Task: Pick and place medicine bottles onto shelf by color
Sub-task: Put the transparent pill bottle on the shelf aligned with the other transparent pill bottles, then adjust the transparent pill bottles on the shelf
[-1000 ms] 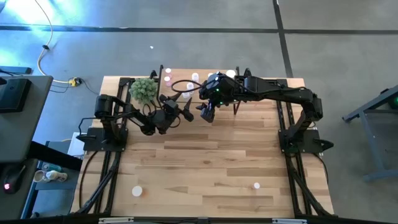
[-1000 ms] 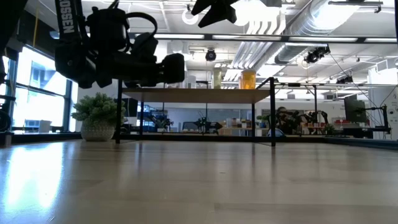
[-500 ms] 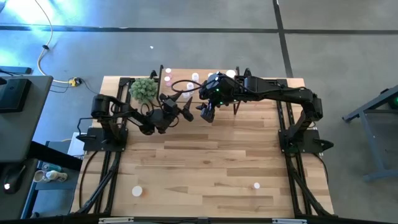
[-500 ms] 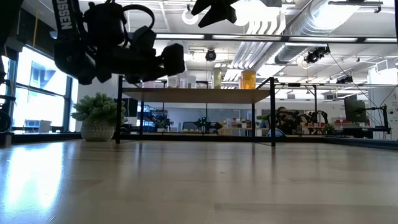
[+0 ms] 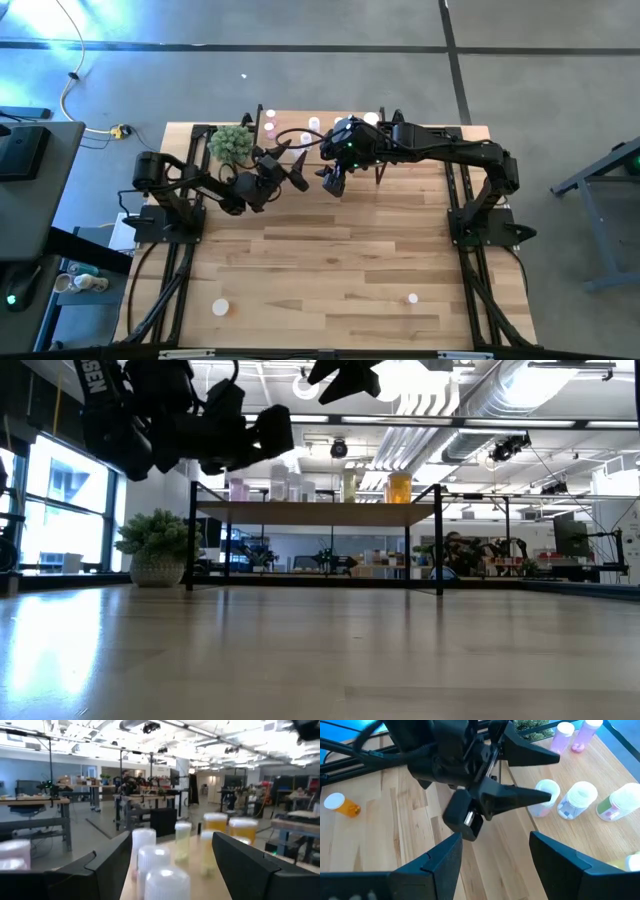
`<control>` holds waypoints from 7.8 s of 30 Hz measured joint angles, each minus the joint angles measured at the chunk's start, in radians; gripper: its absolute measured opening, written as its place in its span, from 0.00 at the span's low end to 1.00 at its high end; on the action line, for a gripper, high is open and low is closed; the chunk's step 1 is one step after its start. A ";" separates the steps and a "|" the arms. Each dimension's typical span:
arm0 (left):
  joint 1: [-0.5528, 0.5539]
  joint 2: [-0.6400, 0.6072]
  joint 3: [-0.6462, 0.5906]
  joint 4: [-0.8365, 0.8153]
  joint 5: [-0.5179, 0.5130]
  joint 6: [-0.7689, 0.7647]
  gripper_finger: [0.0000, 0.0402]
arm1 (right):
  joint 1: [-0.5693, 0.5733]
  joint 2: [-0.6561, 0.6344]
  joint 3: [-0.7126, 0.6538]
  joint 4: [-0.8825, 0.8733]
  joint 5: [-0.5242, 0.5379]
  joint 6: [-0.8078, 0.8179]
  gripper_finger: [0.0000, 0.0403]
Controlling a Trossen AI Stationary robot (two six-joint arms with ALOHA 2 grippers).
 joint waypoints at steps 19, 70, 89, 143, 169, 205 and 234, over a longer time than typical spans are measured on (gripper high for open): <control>-0.054 -0.364 -0.020 -0.411 -0.202 0.211 0.57 | 0.000 0.000 0.000 -0.034 0.000 0.000 0.55; 0.003 -0.158 0.072 -0.766 -0.115 -0.158 0.00 | 0.000 0.000 0.000 -0.048 0.000 0.000 0.55; -0.043 -0.235 0.074 -0.788 -0.165 -0.107 0.00 | 0.000 0.000 0.000 -0.049 0.001 0.000 0.55; -0.135 -1.168 -0.121 -1.566 0.203 -0.066 0.00 | -0.190 0.088 -0.121 0.853 0.019 -0.177 0.57; -0.135 -1.167 -0.121 -1.574 0.203 -0.063 0.00 | -0.128 0.210 0.003 0.378 0.075 -0.422 0.57; -0.135 -1.166 -0.121 -1.574 0.203 -0.063 0.00 | -0.085 0.245 0.004 0.238 0.363 -0.392 0.57; -0.135 -1.166 -0.121 -1.583 0.204 -0.071 0.00 | -0.219 0.236 0.289 0.087 0.256 -0.098 0.57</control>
